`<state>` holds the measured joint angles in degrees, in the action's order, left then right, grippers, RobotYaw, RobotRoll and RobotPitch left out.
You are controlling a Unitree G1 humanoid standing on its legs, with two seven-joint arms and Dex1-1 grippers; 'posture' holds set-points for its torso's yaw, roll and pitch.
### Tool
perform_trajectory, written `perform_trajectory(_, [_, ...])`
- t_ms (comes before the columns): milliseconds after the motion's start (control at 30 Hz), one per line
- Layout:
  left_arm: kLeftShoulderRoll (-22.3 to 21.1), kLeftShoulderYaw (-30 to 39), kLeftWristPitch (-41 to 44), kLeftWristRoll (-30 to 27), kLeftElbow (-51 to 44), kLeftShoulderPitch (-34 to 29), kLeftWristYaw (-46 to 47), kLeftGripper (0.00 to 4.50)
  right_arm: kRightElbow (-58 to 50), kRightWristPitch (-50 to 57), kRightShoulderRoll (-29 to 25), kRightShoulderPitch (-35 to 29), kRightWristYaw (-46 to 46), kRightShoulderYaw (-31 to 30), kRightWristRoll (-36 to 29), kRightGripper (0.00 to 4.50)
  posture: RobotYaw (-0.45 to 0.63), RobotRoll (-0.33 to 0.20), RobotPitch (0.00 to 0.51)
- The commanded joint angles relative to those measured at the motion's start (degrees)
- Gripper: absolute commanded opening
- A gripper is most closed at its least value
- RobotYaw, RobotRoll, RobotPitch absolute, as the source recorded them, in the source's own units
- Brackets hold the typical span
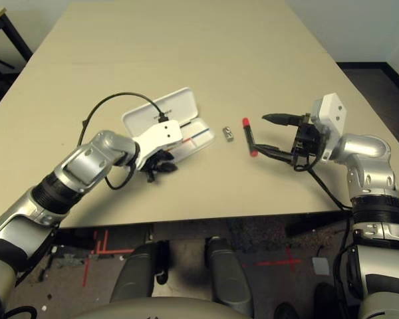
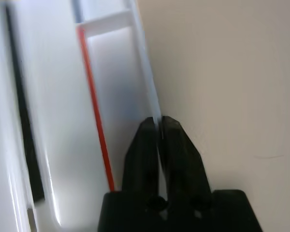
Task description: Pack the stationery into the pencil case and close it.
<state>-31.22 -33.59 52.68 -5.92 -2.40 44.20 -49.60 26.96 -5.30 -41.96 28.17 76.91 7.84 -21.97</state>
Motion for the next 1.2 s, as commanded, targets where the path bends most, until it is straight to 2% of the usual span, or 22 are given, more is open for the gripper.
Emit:
perform_trajectory(33, [-0.04, -1.67, -2.63, 1.30, 2.02, -1.10, -1.95, 0.01, -0.70, -0.11, -0.71, -0.57, 0.09, 1.10, -0.53, 4.50, -0.12, 0.000, 0.161])
perform_trajectory(767, [-5.71, 1.16, -21.85, 3.10, -2.71, -1.98, -14.19, 0.01, 1.19, 1.60, -5.16, -1.90, 5.64, 3.67, -3.12, 4.50, -0.12, 0.000, 0.147])
perform_trajectory(1200, [-7.10, -0.12, -20.86, 5.01, -6.77, -3.85, -18.04, 0.01, 0.76, 5.33, -6.72, -2.27, 9.49, 2.35, -2.81, 4.50, -0.12, 0.000, 0.154])
